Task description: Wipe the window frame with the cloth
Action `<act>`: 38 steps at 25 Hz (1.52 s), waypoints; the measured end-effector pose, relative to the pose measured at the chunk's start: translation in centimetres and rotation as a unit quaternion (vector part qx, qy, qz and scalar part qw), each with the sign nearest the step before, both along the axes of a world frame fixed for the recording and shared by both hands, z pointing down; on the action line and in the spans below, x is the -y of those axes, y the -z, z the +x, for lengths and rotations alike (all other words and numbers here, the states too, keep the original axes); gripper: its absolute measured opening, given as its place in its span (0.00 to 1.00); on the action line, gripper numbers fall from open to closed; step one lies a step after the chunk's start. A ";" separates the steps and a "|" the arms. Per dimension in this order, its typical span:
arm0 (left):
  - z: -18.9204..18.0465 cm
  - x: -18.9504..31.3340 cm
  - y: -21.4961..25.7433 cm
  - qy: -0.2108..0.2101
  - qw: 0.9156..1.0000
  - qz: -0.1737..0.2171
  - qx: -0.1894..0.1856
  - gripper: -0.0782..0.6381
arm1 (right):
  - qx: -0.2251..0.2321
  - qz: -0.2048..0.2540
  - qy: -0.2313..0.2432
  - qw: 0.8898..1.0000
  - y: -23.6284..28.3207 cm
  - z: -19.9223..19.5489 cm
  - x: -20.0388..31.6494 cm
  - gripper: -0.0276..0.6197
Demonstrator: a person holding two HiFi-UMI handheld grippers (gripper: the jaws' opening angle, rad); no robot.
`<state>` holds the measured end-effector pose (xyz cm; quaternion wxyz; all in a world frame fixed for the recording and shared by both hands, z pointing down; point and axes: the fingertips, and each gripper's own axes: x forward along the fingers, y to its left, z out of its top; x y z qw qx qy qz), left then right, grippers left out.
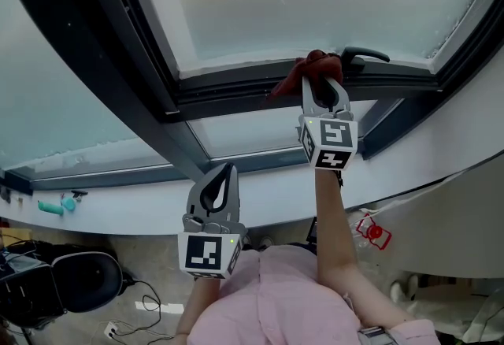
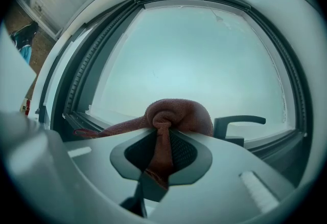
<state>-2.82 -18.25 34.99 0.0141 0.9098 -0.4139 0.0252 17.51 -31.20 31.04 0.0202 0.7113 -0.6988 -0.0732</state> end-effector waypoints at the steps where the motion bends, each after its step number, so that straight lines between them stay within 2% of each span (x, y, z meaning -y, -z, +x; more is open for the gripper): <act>1: 0.2 0.0 0.0 -0.001 1.000 0.000 0.000 0.10 | 0.002 0.001 -0.003 1.000 0.0 0.7 -0.1 0.15; 9: 1.2 0.0 0.1 -0.001 1.000 0.001 0.000 0.10 | 0.021 0.009 -0.022 1.000 -0.2 5.2 -0.9 0.15; 24: -0.5 -0.5 0.2 0.015 1.000 0.000 -0.002 0.10 | 0.025 0.014 -0.027 0.999 0.8 4.3 -1.5 0.15; 27: -1.5 -0.5 0.2 0.020 1.000 -0.002 -0.004 0.10 | 0.027 0.033 -0.001 0.999 2.3 1.3 -2.7 0.15; 31: -3.1 -0.3 0.3 0.031 1.000 -0.002 -0.006 0.10 | 0.027 0.053 0.064 0.996 3.9 -5.2 -3.8 0.15; 38: -7.2 -0.2 0.4 0.056 0.998 -0.001 -0.004 0.10 | 0.022 0.058 0.183 0.981 4.4 -17.6 -3.9 0.15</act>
